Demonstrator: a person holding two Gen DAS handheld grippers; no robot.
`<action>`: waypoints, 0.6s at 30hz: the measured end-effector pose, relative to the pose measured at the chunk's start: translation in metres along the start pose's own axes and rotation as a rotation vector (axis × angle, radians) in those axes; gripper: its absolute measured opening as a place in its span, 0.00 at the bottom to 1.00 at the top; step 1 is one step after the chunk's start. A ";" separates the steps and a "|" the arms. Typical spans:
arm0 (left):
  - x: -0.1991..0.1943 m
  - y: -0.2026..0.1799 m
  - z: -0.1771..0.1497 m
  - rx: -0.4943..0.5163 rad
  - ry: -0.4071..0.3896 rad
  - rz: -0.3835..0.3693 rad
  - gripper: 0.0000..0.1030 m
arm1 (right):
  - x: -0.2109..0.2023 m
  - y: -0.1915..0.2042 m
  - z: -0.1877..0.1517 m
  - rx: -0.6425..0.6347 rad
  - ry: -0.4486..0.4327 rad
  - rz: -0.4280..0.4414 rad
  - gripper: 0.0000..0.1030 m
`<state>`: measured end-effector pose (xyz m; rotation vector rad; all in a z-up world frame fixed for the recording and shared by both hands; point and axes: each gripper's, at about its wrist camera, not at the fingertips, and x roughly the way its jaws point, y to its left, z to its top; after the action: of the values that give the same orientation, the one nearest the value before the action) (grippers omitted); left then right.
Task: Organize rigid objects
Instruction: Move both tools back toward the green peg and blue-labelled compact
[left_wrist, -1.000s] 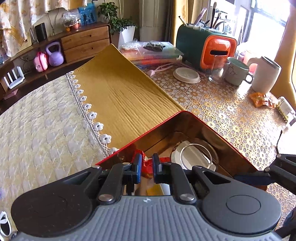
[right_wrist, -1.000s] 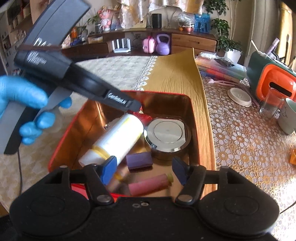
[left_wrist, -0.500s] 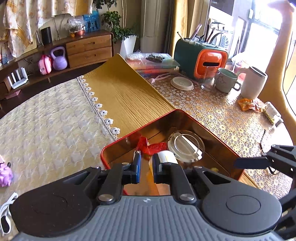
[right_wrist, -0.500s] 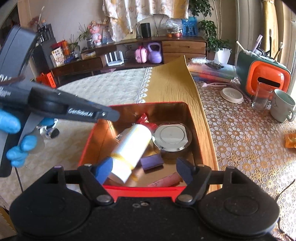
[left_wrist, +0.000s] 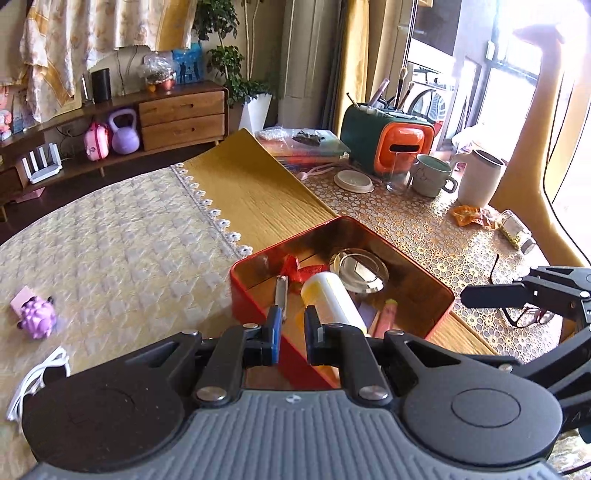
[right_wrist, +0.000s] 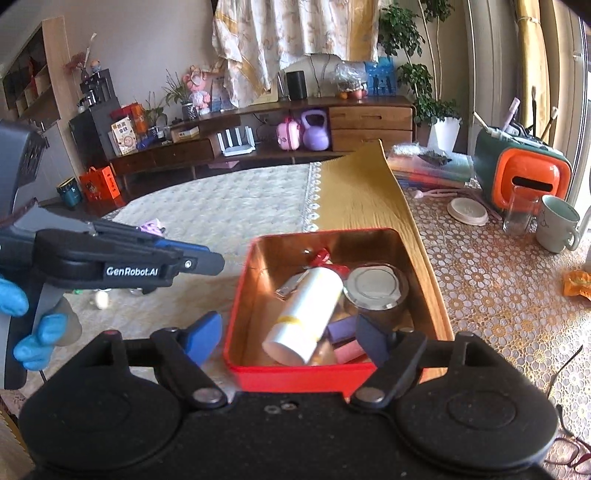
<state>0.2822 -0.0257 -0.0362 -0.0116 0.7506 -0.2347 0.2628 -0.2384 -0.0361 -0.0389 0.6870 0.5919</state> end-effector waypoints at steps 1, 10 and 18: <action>-0.005 0.002 -0.003 -0.003 -0.002 0.001 0.12 | -0.002 0.004 -0.001 0.000 -0.001 0.005 0.79; -0.050 0.033 -0.036 -0.054 -0.036 0.030 0.20 | -0.014 0.046 -0.003 -0.045 -0.027 0.052 0.86; -0.086 0.066 -0.068 -0.102 -0.068 0.072 0.66 | -0.014 0.085 -0.006 -0.090 -0.027 0.081 0.91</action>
<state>0.1892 0.0623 -0.0348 -0.0883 0.6934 -0.1270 0.2060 -0.1761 -0.0185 -0.0868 0.6373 0.7004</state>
